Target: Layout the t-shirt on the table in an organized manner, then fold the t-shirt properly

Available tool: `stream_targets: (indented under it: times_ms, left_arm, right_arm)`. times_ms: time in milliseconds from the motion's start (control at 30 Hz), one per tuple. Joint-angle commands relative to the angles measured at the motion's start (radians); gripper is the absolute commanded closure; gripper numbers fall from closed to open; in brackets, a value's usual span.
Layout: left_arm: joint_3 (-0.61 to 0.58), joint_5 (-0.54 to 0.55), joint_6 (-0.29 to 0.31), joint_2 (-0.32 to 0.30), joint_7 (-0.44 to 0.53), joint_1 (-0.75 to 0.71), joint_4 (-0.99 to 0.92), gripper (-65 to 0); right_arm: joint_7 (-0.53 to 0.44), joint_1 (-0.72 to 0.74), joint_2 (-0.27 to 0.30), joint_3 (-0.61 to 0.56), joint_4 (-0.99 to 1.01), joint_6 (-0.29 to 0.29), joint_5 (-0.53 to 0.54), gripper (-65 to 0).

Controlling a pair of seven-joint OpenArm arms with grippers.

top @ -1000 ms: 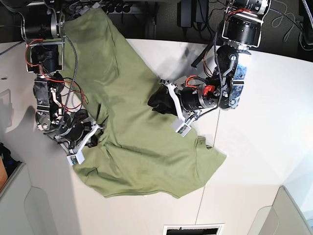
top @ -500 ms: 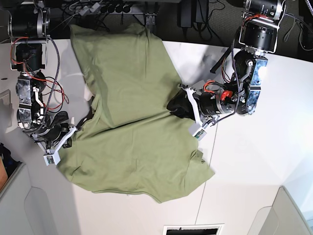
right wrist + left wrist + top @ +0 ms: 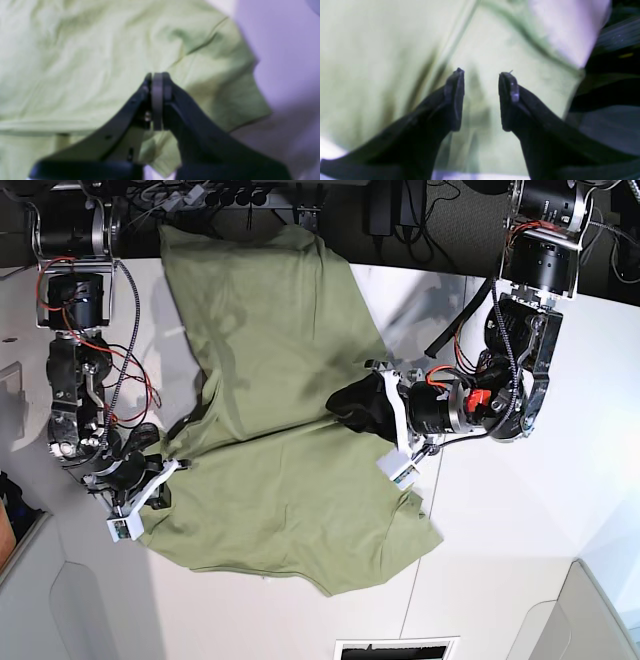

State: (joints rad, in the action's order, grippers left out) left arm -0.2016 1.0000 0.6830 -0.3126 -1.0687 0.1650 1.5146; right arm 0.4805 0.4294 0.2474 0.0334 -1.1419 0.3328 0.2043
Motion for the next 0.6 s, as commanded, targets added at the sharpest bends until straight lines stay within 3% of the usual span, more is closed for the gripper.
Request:
stream_targets:
  times_ms: [0, 133, 367, 567]
  left_arm:
    - [0.003, 0.056, 0.015, 0.003, -0.011, 0.006, 0.019, -23.4]
    - [-0.041, 0.111, 0.015, 0.022, -0.058, -0.047, 0.019, -23.4]
    - [-0.173, 0.053, 0.015, 0.021, -0.05, -0.134, 0.019, -23.4]
    - [-0.104, 0.102, 0.015, 0.01, -0.051, -0.135, 0.029, -23.4]
  right_arm:
    - [-0.04, 0.027, 0.003, 0.005, 0.012, 0.008, -0.016, 0.0]
    - [-0.104, 0.03, 0.005, 0.004, 0.123, 0.008, -0.07, 0.0]
    - [-0.101, 0.022, 0.038, 0.004, 0.151, 0.049, -0.072, 0.0]
    - [-0.093, 0.022, 0.072, 0.004, 0.151, 0.048, -0.066, 0.0]
